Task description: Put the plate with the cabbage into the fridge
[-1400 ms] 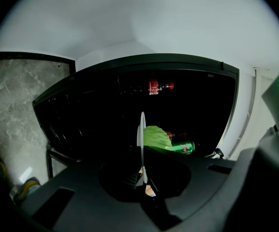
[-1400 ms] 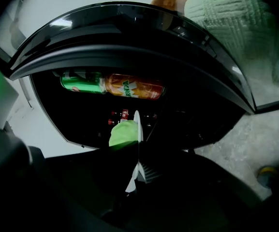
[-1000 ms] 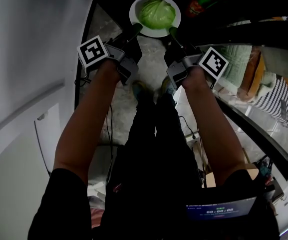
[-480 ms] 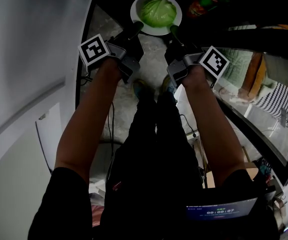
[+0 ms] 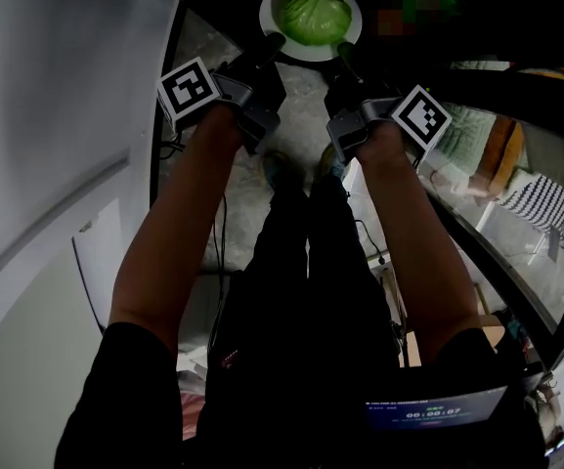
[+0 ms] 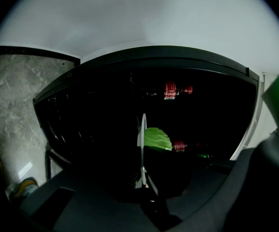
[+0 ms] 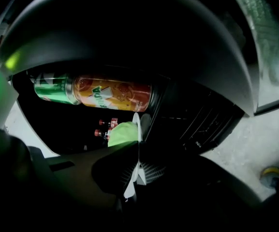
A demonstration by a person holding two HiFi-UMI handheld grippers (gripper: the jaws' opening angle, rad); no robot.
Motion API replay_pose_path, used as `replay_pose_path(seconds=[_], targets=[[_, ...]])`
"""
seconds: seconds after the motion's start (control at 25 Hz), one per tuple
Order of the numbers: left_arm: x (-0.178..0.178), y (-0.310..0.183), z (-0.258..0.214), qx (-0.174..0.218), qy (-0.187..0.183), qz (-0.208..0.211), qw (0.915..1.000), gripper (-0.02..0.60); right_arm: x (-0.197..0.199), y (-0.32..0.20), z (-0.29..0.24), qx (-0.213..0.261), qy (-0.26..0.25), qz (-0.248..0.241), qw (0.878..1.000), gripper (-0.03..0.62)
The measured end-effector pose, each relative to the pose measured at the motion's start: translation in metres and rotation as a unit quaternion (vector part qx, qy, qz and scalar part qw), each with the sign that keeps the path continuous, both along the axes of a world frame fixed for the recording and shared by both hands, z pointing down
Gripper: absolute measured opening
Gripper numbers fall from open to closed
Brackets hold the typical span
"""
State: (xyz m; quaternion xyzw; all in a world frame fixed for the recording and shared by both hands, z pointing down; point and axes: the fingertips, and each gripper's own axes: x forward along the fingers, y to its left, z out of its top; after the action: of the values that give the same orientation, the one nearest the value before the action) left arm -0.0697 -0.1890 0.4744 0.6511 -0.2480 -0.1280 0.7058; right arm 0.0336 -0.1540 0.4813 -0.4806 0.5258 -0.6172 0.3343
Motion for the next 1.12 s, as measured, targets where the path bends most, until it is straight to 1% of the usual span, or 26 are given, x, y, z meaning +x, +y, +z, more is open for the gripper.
replay_pose_path(seconds=[0.12, 0.24, 0.36, 0.4, 0.52, 0.56, 0.76, 0.84, 0.92, 0.96, 1.0, 1.04, 1.08, 1.12], targets=[[-0.001, 0.001, 0.001, -0.001, -0.001, -0.005, 1.0, 0.017, -0.001, 0.002, 0.0, 0.003, 0.001, 0.009, 1.0, 0.014], [-0.003, 0.001, 0.005, 0.0, -0.018, -0.002, 0.9998, 0.017, 0.0, 0.003, 0.0, 0.009, 0.004, 0.018, 1.0, 0.014], [-0.004, 0.001, 0.005, 0.002, -0.026, 0.001, 0.9997, 0.017, 0.0, 0.003, 0.0, 0.014, 0.012, 0.027, 0.999, 0.014], [-0.004, 0.001, 0.004, 0.003, -0.027, 0.0, 0.9996, 0.017, 0.0, 0.003, 0.0, 0.015, 0.012, 0.029, 0.999, 0.014], [-0.002, -0.001, 0.0, 0.002, -0.009, -0.012, 0.9999, 0.018, 0.0, 0.002, -0.001, 0.017, 0.006, 0.032, 0.999, 0.014], [-0.004, -0.001, 0.0, 0.004, -0.011, -0.013, 0.9998, 0.017, 0.0, 0.003, -0.001, 0.018, 0.004, 0.032, 0.999, 0.014], [-0.01, 0.0, 0.003, 0.021, -0.034, -0.01, 0.9991, 0.018, 0.001, 0.01, -0.004, 0.024, 0.002, 0.029, 0.999, 0.015], [-0.014, 0.001, 0.001, 0.03, -0.039, -0.012, 0.9987, 0.018, 0.0, 0.014, -0.005, 0.026, 0.015, 0.02, 0.999, 0.015], [-0.02, 0.001, -0.003, 0.051, -0.055, -0.012, 0.9971, 0.018, 0.0, 0.02, -0.006, 0.022, 0.053, 0.007, 0.998, 0.014], [-0.024, 0.001, -0.007, 0.074, -0.075, -0.01, 0.9943, 0.018, 0.0, 0.024, -0.007, 0.02, 0.085, -0.003, 0.996, 0.014], [-0.028, 0.001, -0.011, 0.107, -0.105, -0.003, 0.9887, 0.018, -0.001, 0.027, -0.008, 0.02, 0.124, -0.015, 0.992, 0.014], [-0.03, 0.001, -0.015, 0.147, -0.143, 0.007, 0.9787, 0.018, -0.002, 0.03, -0.01, 0.022, 0.169, -0.031, 0.985, 0.012], [-0.031, 0.003, -0.019, 0.193, -0.186, 0.021, 0.9631, 0.018, -0.004, 0.032, -0.012, 0.025, 0.221, -0.049, 0.974, 0.012], [-0.031, 0.005, -0.023, 0.242, -0.231, 0.038, 0.9415, 0.017, -0.005, 0.034, -0.014, 0.028, 0.28, -0.068, 0.957, 0.008]])
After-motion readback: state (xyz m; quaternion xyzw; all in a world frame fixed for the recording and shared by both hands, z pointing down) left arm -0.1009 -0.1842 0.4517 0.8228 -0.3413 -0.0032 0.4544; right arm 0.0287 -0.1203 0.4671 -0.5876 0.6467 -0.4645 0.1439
